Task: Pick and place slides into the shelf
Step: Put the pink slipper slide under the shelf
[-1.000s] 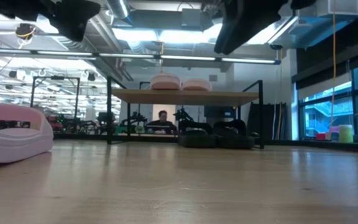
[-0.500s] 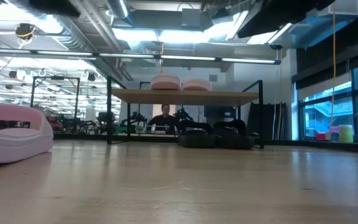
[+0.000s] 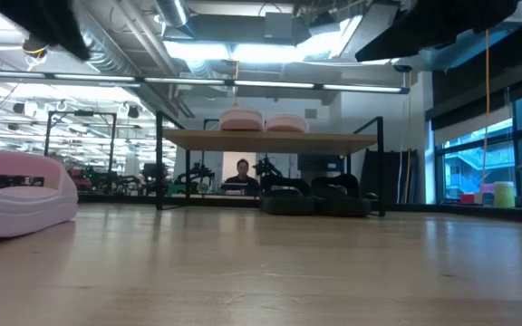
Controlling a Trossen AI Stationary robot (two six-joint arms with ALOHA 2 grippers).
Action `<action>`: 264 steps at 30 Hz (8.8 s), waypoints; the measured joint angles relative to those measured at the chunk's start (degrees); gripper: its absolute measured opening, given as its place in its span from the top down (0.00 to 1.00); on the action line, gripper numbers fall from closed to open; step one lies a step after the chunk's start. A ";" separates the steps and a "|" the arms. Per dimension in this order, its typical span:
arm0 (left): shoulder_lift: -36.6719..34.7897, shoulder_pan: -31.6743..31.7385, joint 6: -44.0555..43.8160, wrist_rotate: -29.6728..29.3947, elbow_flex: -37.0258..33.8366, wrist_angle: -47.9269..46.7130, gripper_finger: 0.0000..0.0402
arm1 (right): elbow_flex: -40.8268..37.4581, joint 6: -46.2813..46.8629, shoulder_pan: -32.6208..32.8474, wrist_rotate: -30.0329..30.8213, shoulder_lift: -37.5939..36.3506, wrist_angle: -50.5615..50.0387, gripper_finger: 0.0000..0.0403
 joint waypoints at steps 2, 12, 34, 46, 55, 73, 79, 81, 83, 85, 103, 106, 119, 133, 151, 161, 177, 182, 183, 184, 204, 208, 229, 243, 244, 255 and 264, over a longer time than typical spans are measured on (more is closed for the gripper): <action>2.18 0.00 -3.01 2.25 1.23 -2.43 0.35 | -0.05 0.75 0.00 0.01 0.02 0.02 0.55; 12.23 0.00 -13.94 6.65 4.01 -13.00 0.35 | -0.05 0.45 0.00 -0.01 0.07 0.98 0.55; 21.31 6.55 -20.49 14.43 5.05 -24.84 0.35 | -0.06 0.32 -0.02 -0.16 0.11 1.11 0.55; 21.31 9.36 -20.54 17.23 5.05 -24.77 0.37 | -0.04 0.30 0.00 -0.20 0.11 0.98 0.55; 21.31 10.12 -20.30 18.43 5.02 -24.70 0.61 | -0.06 0.27 0.00 -0.20 0.11 0.96 0.55; 21.25 10.08 -14.65 18.31 5.00 -25.08 0.99 | -0.04 0.30 0.00 -0.20 0.11 0.92 0.55; 21.21 10.79 -11.73 16.20 7.97 -27.59 0.99 | -0.04 -0.69 -0.02 -0.23 0.11 0.87 0.55; 21.21 11.06 -9.69 14.60 9.93 -27.97 0.99 | -0.04 -0.77 -0.02 -0.23 0.11 0.87 0.55; 21.19 11.59 -6.78 12.24 12.04 -27.97 0.99 | -0.04 -0.97 0.00 -0.23 0.11 0.87 0.55; 21.18 12.54 -3.51 9.78 14.15 -27.97 0.99 | -0.04 -1.10 0.00 -0.23 0.11 0.87 0.55; 21.12 27.35 30.85 2.42 19.19 -10.54 1.00 | -0.02 -0.19 0.00 -0.23 0.11 -3.35 0.55; 21.12 30.03 34.37 2.43 19.18 -8.28 1.00 | -0.02 0.94 -0.01 -0.23 0.11 -4.97 0.55; 21.12 39.44 46.95 1.90 11.85 7.94 1.00 | -0.02 0.73 -0.02 -0.20 0.11 -6.67 0.55; 21.12 46.76 56.44 1.59 4.46 22.71 1.00 | -0.02 0.82 -0.01 -0.20 0.11 -6.64 0.55; 21.12 52.15 57.87 3.00 4.39 28.67 1.00 | -0.02 0.93 0.00 -0.20 0.11 -6.62 0.55; 21.12 52.26 57.35 5.03 4.39 28.86 0.90 | -0.02 0.93 -0.01 -0.20 0.11 -6.61 0.55; 21.18 52.24 56.37 3.38 4.39 28.81 0.88 | -0.02 0.98 -0.02 -0.20 0.11 -6.60 0.55; 21.18 52.24 56.26 3.56 4.39 28.79 0.88 | -0.02 0.99 -0.02 -0.20 0.11 -6.60 0.55; 21.18 52.24 56.26 3.57 4.39 28.79 0.88 | -0.02 1.03 -0.01 -0.20 0.11 -6.60 0.55; 21.18 52.24 56.26 3.57 4.39 28.79 0.88 | -0.02 1.24 -0.01 -0.20 0.11 -6.60 0.55; 21.18 48.07 52.85 7.03 4.39 27.72 0.56 | -0.02 2.26 -0.02 -0.20 0.11 -6.62 0.55; 21.09 45.40 51.57 6.99 4.39 27.53 0.54 | -0.02 2.26 -0.01 -0.20 0.11 -6.62 0.55; -10.68 30.66 45.18 12.89 -19.62 50.78 0.54 | -0.02 1.07 -0.50 -5.20 2.20 1.80 0.55; -30.50 25.76 43.66 14.52 -45.78 80.50 0.54 | 5.87 -0.95 -11.52 -27.26 22.39 21.94 0.55; -31.02 25.53 43.67 14.50 -46.39 81.39 0.54 | 7.21 -0.95 -12.19 -28.34 24.19 21.90 0.55; -31.82 24.39 44.08 14.47 -46.86 81.07 0.54 | 21.10 6.68 -18.93 -46.33 40.00 8.70 0.55; -31.82 24.41 44.24 14.45 -46.86 79.81 0.54 | 26.45 6.80 -22.09 -48.47 48.08 5.69 0.55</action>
